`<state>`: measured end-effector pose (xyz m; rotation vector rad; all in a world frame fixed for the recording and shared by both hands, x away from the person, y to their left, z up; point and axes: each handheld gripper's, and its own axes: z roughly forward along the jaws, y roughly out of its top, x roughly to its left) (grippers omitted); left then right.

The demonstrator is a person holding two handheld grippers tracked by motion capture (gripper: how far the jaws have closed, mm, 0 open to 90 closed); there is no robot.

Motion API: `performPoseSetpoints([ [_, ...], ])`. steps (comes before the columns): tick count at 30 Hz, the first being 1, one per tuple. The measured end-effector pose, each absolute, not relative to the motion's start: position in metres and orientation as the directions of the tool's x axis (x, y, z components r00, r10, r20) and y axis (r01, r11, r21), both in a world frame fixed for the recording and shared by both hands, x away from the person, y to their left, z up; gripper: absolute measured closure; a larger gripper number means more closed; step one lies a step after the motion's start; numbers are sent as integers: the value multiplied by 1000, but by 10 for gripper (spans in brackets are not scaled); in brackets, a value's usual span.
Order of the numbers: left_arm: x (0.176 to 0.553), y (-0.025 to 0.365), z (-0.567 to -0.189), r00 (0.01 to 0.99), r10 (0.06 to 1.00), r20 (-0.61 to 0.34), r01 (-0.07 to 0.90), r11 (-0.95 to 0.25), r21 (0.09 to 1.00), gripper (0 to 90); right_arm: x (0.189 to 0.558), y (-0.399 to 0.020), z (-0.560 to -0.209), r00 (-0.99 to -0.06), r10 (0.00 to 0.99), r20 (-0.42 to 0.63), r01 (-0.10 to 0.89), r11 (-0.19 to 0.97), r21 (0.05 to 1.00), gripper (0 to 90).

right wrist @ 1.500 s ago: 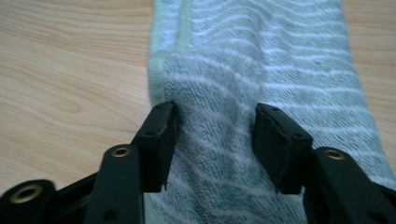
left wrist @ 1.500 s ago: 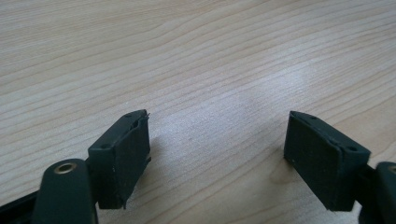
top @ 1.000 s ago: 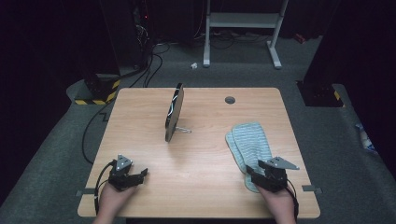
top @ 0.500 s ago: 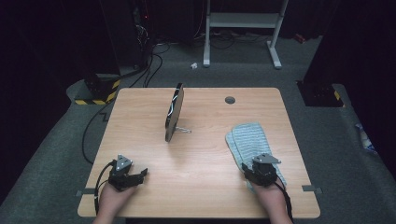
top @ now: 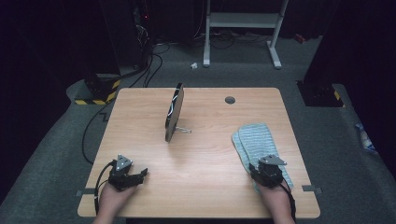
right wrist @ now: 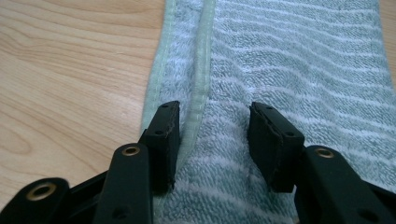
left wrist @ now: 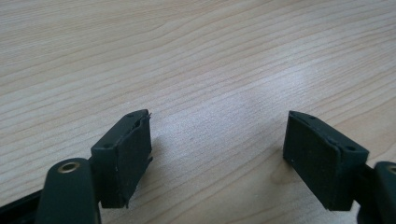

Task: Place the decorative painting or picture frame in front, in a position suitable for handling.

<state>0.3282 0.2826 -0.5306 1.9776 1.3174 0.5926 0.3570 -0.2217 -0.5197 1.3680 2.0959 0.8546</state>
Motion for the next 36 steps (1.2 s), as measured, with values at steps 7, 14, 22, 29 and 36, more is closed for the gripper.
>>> performPoseSetpoints([
  [7,328,283,-531,385,923,3,614,-258,746,237,357,-224,-520,-360,930,-66,621,292,728,525],
  [14,328,283,-531,388,922,1,614,-259,746,238,350,-218,-509,-384,922,-50,561,277,780,425],
  [22,328,283,-531,391,920,1,613,-261,746,239,342,-200,-502,-418,906,-61,523,296,800,392],
  [29,328,283,-530,392,920,0,613,-261,745,240,334,-179,-498,-436,896,-78,481,306,822,338],
  [36,328,283,-530,391,920,3,613,-263,745,240,328,-153,-500,-499,863,-75,459,337,822,318],
])
